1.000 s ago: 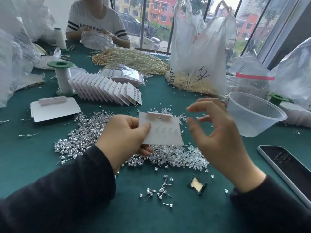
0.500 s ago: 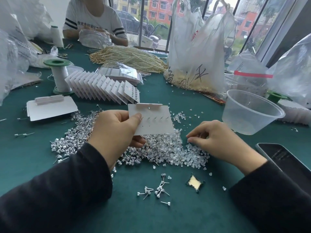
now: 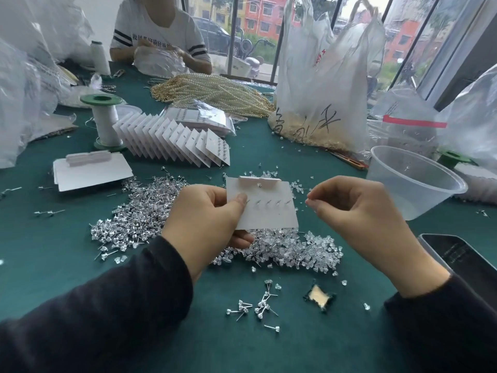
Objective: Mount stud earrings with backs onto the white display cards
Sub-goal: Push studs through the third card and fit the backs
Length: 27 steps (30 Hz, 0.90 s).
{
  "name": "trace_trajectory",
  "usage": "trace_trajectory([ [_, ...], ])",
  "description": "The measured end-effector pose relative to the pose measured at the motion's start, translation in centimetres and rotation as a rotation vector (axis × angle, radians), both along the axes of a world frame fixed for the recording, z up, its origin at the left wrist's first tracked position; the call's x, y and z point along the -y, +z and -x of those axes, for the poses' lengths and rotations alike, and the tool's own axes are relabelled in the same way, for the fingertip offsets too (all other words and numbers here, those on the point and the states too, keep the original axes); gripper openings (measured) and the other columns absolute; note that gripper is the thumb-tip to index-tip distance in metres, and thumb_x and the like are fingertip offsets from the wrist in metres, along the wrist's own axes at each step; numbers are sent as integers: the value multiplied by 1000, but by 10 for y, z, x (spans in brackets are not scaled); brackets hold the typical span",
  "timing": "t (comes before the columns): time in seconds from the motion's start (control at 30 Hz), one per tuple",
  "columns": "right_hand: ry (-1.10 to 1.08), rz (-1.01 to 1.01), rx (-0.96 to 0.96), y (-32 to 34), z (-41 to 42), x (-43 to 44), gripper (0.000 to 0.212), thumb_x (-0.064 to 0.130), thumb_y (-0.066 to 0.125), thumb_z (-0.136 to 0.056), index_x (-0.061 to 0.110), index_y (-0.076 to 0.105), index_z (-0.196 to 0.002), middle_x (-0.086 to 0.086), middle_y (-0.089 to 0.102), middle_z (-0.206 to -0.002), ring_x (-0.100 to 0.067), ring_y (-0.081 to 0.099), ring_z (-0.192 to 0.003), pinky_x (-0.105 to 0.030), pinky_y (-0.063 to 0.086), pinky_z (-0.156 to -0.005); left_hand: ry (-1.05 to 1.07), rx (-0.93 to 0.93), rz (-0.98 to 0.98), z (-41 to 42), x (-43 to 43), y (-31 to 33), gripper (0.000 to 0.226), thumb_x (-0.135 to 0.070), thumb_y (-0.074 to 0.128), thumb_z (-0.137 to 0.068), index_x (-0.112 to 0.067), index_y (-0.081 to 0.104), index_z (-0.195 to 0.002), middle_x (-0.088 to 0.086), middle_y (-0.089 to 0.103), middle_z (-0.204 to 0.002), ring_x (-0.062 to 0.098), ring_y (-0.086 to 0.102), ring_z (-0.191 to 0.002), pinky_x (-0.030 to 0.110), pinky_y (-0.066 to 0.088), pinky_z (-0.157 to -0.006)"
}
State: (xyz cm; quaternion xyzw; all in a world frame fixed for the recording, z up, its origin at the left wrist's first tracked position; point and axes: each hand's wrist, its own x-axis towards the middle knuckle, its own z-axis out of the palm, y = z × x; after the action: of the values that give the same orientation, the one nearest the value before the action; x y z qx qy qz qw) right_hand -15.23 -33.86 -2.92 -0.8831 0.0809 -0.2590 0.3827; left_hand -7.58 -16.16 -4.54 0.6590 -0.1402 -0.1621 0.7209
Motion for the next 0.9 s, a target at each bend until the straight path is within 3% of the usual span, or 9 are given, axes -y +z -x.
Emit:
trace_trajectory([
  [0.2, 81, -150, 156, 7, 7, -23, 15, 2, 73, -74, 17, 71, -75, 1, 72, -71, -12, 66, -65, -15, 51, -63, -12, 0, -10, 3, 2, 0, 19, -8, 55, -88, 2, 61, -72, 11, 63, -55, 18, 59, -37, 23, 52, -38],
  [0.37, 155, 32, 280, -3, 4, -46, 11, 1, 75, -73, 12, 72, -75, 1, 67, -77, -15, 64, -75, -28, 52, -71, -35, 111, -88, 9, 5, -1, 20, -8, 57, -87, 3, 62, -70, 12, 65, -56, 18, 61, -38, 27, 54, -40],
  [0.5, 174, 60, 289, -10, -2, -49, 7, 1, 74, -73, 7, 73, -74, 0, 66, -78, -10, 63, -76, -23, 50, -71, 2, 245, -153, 12, 5, -1, 23, -12, 59, -85, -3, 65, -64, 11, 69, -56, 23, 65, -44, 38, 57, -48],
  [0.9, 208, 10, 313, -16, -3, -49, 5, 0, 71, -73, 5, 72, -74, 1, 65, -78, -12, 63, -75, -25, 53, -70, 47, 310, -214, 14, 4, 0, 24, -11, 58, -85, -2, 63, -64, 12, 69, -57, 22, 65, -43, 46, 57, -50],
])
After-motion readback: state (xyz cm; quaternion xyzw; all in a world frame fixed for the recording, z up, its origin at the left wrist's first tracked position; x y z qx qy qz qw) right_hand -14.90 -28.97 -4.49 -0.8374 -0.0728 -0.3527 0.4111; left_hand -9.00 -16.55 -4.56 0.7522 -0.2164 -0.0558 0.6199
